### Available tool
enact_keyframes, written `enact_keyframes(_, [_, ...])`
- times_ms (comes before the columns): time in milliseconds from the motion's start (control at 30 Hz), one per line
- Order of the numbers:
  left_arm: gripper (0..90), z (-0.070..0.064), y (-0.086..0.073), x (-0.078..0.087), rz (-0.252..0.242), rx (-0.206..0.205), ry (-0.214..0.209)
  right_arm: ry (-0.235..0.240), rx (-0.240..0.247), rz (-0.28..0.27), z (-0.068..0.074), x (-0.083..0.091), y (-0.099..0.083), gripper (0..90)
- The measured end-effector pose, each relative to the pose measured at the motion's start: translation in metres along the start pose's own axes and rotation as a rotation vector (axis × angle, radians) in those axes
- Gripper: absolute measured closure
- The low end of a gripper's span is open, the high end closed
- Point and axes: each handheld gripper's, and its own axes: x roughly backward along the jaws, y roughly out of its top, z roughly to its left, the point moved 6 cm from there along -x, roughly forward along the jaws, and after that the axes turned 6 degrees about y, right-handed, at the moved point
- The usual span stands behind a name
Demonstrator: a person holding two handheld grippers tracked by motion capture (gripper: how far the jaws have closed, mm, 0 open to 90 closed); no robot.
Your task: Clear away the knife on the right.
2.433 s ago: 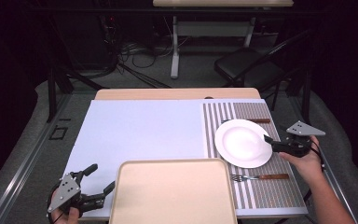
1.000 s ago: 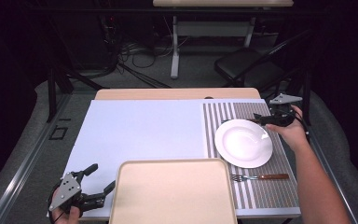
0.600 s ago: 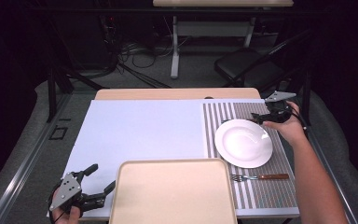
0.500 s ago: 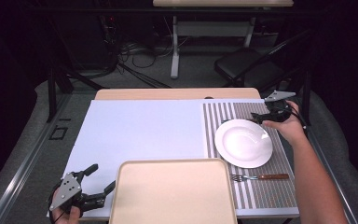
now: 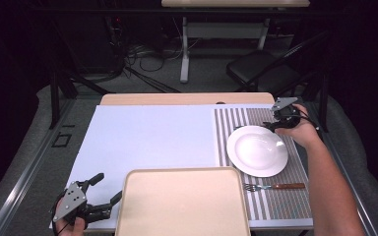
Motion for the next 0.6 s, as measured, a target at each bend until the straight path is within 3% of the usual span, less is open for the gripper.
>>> enact_keyframes(133, [15.6,0.000,0.000,-0.001,0.003,-0.001,0.000,-0.015,0.101,0.005,-0.003,-0.002,0.001,29.5])
enact_keyframes(333, [15.6,0.000,-0.001,-0.001,0.005,0.000,0.001,-0.005,0.222,0.103,-0.001,-0.007,-0.002,25.6])
enact_keyframes(433, [15.6,0.000,-0.001,-0.001,0.005,0.001,0.000,0.005,0.265,0.144,-0.001,-0.009,-0.001,24.4])
enact_keyframes(500, [15.6,0.000,-0.001,-0.001,0.005,0.005,0.001,0.007,0.283,0.143,-0.001,-0.010,0.000,24.0])
enact_keyframes(600, [15.6,0.001,-0.001,-0.001,0.006,0.006,0.003,-0.019,0.318,0.151,-0.003,-0.012,0.004,21.0])
